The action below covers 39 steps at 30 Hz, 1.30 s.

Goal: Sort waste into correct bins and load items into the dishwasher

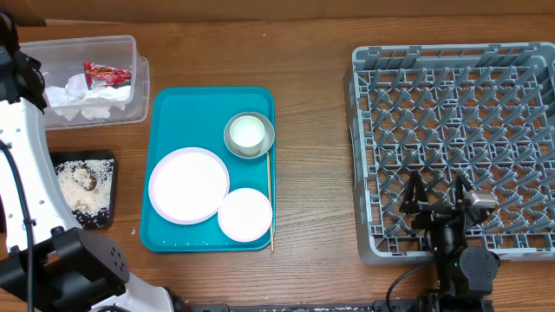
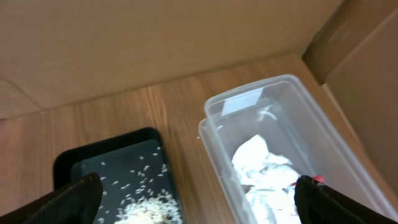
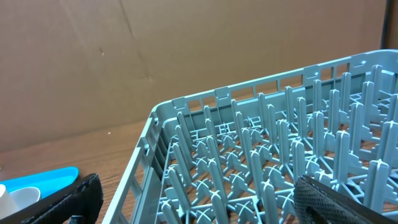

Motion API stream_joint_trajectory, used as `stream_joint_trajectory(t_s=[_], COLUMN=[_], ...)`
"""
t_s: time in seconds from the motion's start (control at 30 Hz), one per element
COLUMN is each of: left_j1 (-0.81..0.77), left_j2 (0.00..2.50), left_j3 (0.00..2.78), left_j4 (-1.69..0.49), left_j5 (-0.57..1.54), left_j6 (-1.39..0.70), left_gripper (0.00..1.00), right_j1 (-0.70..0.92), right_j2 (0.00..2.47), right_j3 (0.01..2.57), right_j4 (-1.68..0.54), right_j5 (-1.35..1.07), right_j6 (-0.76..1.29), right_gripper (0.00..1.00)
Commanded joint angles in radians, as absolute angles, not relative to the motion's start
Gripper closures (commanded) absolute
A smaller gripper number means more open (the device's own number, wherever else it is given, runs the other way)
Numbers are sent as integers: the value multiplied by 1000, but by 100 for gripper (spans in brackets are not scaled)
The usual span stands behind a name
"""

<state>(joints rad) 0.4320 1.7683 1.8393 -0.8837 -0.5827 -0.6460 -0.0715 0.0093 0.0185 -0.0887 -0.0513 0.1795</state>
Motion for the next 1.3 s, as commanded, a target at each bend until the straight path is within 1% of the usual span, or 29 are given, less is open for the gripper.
stream_joint_trajectory(t_s=[0.0, 0.17, 0.2, 0.27, 0.3, 0.33, 0.37, 0.47, 0.53, 0.63, 0.7, 0.77, 0.83, 0.93, 1.03, 1.17, 1.27], left_j1=[426, 425, 425, 425, 425, 425, 425, 425, 425, 425, 425, 425, 425, 425, 425, 425, 425], left_j2=[1773, 1773, 1773, 1773, 1773, 1773, 1773, 1773, 1773, 1773, 1773, 1773, 1773, 1773, 1773, 1773, 1773], left_j3=[1839, 1839, 1839, 1839, 1839, 1839, 1839, 1839, 1839, 1839, 1839, 1839, 1839, 1839, 1839, 1839, 1839], left_j4=[-916, -943, -943, -943, -943, -943, -943, -943, -943, -943, -943, -943, -943, -943, -943, -943, -943], left_j5=[-628, -628, -628, -628, -628, -628, -628, -628, -628, -628, -628, -628, -628, -628, -628, -628, -628], left_j6=[-627, -627, -627, -627, -627, -627, -627, -627, -627, -627, -627, -627, -627, -627, -627, -627, -627], left_gripper=[0, 0, 0, 0, 0, 0, 0, 0, 0, 0, 0, 0, 0, 0, 0, 0, 0], right_j1=[-74, -74, -74, -74, -74, -74, -74, -73, -73, -73, -73, -73, -73, -73, -73, -64, 5], right_j2=[3, 3, 3, 3, 3, 3, 3, 3, 3, 3, 3, 6, 29, 115, 297, 561, 727], right_j3=[8, 8, 8, 8, 8, 8, 8, 8, 8, 12, 42, 96, 183, 335, 546, 808, 974], right_j4=[-80, -6, 4, -1, 23, 54, 61, 176, 309, 590, 661, 622, 508, 359, 236, 107, -42], right_j5=[-47, -74, -124, -198, -242, -326, -373, -458, -479, -503, -490, -472, -447, -452, -540, -731, -752], right_j6=[189, 318, 393, 478, 556, 698, 785, 1181, 1292, 1332, 1354, 1354, 1336, 1201, 1037, 939, 867], right_gripper=[0, 0, 0, 0, 0, 0, 0, 0, 0, 0, 0, 0, 1, 0, 0, 0, 1])
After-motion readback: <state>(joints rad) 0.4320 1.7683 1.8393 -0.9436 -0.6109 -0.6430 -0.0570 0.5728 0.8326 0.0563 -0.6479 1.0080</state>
